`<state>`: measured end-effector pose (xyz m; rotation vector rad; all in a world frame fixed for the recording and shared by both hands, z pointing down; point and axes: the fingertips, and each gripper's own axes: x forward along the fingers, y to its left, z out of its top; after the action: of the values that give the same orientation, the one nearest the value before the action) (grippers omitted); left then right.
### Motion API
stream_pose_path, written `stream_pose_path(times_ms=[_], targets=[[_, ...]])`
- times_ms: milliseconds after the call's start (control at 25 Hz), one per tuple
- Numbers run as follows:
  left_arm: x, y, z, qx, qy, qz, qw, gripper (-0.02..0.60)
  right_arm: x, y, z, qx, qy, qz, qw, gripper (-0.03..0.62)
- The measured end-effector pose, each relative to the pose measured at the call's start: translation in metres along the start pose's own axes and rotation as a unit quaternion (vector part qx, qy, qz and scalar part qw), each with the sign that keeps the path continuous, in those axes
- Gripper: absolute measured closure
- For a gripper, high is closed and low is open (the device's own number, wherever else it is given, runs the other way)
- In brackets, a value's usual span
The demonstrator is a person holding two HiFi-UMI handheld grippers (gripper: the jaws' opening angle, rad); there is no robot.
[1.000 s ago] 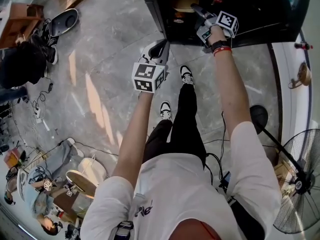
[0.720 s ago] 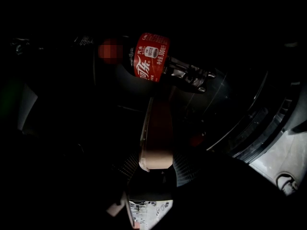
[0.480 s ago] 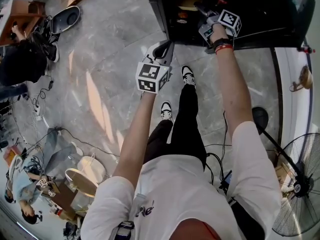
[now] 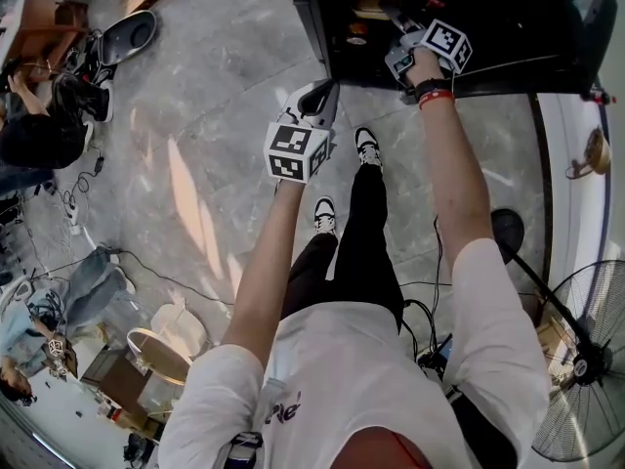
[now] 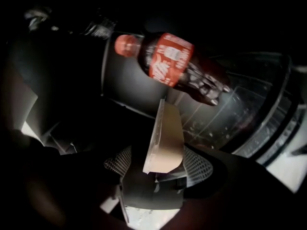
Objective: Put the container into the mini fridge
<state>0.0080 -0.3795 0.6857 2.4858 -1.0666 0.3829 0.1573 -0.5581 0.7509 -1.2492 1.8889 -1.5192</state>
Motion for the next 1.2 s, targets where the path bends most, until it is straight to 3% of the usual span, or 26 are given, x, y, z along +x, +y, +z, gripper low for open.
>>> stream_pose_path(times_ms=[160, 240, 400, 560, 680, 800, 1200], targets=[[0.0, -0.005, 0.001, -0.004, 0.001, 0.0, 1.0, 0.56, -0.004, 0.007, 0.01, -0.065, -0.024, -0.007, 0.998, 0.198], [-0.001, -0.007, 0.0, -0.003, 0.002, 0.0, 1.0, 0.56, -0.008, 0.008, 0.016, -0.105, -0.039, -0.02, 0.994, 0.143], [-0.001, -0.008, -0.003, -0.003, 0.004, 0.001, 1.0, 0.56, -0.011, 0.007, 0.022, -0.175, -0.052, -0.046, 0.982, 0.092], [-0.001, -0.007, -0.007, -0.005, 0.007, 0.001, 1.0, 0.56, -0.008, 0.006, 0.022, -0.271, -0.045, -0.086, 0.958, 0.012], [-0.001, -0.007, -0.007, -0.007, 0.009, 0.002, 0.9999, 0.56, -0.008, 0.008, 0.022, -0.331, -0.037, -0.109, 0.937, -0.004], [-0.003, -0.005, -0.007, -0.008, 0.009, 0.003, 0.9999, 0.56, -0.011, 0.011, 0.018, -0.358, -0.029, -0.112, 0.927, -0.004], [-0.013, -0.006, 0.016, -0.003, -0.007, 0.012, 0.9999, 0.56, -0.038, 0.035, 0.012, -0.394, -0.037, -0.106, 0.912, -0.004]])
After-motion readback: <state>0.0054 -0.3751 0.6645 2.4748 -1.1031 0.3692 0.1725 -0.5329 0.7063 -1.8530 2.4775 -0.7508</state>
